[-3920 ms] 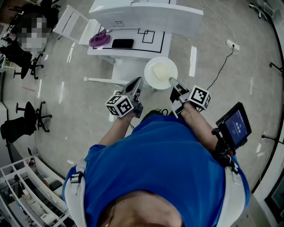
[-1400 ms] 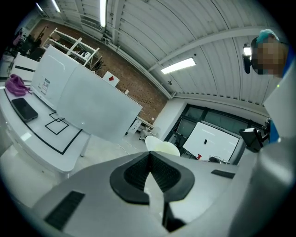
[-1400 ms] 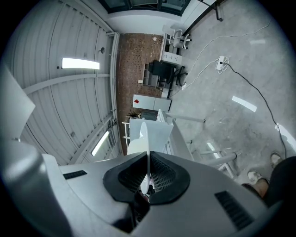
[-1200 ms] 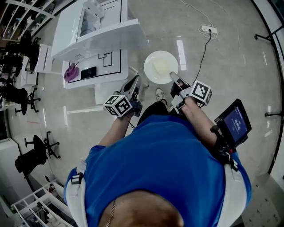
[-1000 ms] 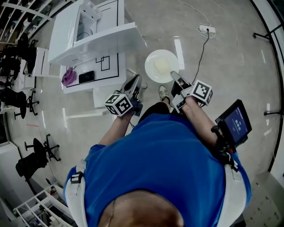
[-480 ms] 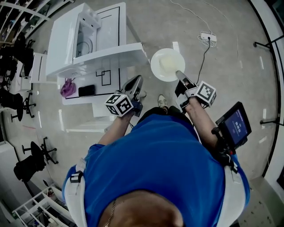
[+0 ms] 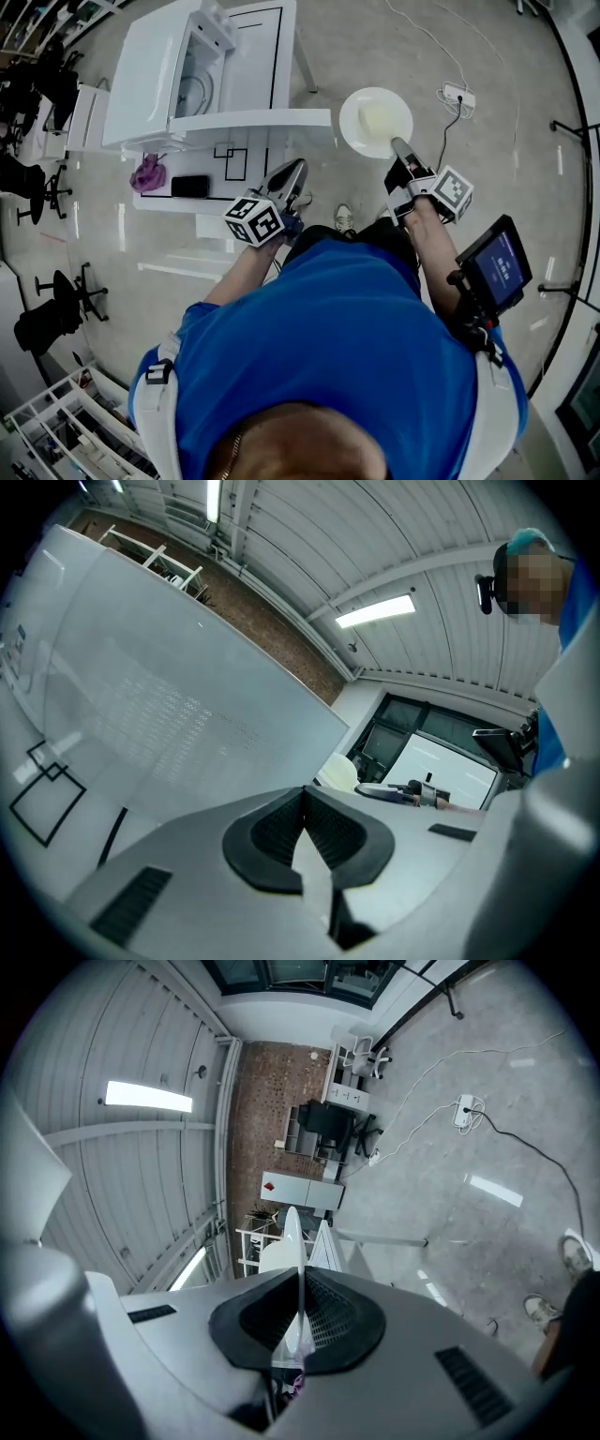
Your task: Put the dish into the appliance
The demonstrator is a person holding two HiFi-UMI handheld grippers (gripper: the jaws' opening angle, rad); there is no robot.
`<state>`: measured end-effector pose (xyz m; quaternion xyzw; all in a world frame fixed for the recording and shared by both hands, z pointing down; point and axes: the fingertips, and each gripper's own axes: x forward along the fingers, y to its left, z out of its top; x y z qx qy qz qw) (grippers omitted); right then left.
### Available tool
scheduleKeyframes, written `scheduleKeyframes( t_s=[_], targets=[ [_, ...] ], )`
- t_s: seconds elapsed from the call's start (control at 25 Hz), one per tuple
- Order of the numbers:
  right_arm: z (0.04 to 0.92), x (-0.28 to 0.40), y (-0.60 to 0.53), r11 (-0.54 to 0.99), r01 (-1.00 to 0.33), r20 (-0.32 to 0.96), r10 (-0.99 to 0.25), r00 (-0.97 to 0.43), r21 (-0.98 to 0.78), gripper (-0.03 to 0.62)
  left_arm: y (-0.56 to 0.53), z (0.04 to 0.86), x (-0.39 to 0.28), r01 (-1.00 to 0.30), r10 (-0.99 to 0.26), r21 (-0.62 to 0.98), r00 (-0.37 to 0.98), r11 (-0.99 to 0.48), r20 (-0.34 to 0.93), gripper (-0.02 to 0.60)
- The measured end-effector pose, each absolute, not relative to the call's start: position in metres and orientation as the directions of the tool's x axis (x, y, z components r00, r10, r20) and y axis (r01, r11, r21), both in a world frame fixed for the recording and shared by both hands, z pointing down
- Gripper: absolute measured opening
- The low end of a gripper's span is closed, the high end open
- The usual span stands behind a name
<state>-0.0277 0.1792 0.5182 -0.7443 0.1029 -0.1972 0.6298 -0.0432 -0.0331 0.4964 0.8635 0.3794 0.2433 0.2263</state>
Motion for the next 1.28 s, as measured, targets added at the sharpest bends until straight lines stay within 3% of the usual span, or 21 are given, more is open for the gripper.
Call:
scheduleKeyframes(
  t_s=[0.28,0.84,1.28],
  targets=[
    [0.510,0.013,0.180,-0.183,0.066,0.149,-0.488,0.860,-0.981,0.011,-0.037,0.494,-0.041,0.466,0.685,0.572,0.684,-0.675,0.251,0.006],
    [0.519,0.114,0.140,-0.164,-0.027,0.126,-0.842,0.524,-0.986,0.009,-0.028,0.486,-0.034,0.084,0.253,0.545,0.937,-0.834,0.242,0.006],
    [0.523,0.127,0.101,-0.142,-0.051,0.117,-0.936,0.331,-0.989,0.011,-0.024,0.485,-0.061,-0.112,0.015,0.532,0.973,-0.839,0.228,0.006]
  ],
)
